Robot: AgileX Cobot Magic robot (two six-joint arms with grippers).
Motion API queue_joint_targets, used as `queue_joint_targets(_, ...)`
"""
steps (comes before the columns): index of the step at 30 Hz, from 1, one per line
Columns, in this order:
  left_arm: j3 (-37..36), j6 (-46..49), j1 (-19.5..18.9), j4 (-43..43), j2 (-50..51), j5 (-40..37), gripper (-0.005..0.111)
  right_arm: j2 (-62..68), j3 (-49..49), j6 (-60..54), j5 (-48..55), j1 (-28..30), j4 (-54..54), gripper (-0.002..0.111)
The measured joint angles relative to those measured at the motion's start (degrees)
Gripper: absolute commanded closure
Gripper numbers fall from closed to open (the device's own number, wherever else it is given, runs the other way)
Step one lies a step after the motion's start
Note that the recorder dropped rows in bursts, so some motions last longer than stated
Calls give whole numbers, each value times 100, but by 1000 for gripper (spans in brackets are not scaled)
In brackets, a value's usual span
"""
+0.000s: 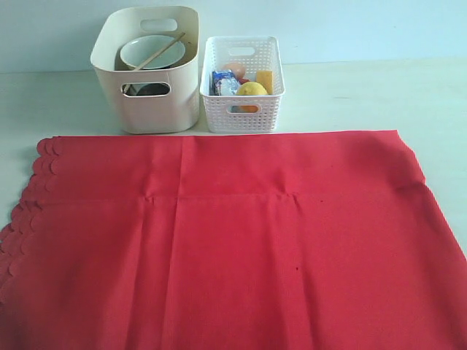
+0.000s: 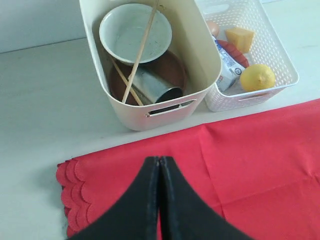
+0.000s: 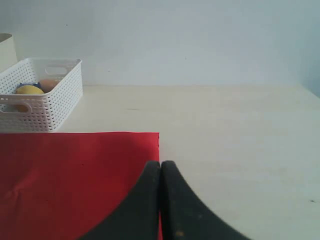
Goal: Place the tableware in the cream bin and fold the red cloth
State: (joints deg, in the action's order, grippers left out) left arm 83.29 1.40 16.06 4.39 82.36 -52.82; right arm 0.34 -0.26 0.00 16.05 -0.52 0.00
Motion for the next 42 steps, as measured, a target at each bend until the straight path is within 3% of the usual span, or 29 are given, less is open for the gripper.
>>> queue_joint_targets(13,-862,-251,0,-58,-1222,114,107,0,0,0,0,0,0,108)
queue_joint_targets(24,-2031,-462,0,-58,-2017,449,107,0,0,0,0,0,0,108)
queue_joint_targets(33,-2942,-544,0,-58,-2222,606,107,899,-25,0,0,0,0,108)
queue_joint_targets(42,-3592,-621,0,-58,-2222,781,107,2112,-802,0,-37,0,0,108)
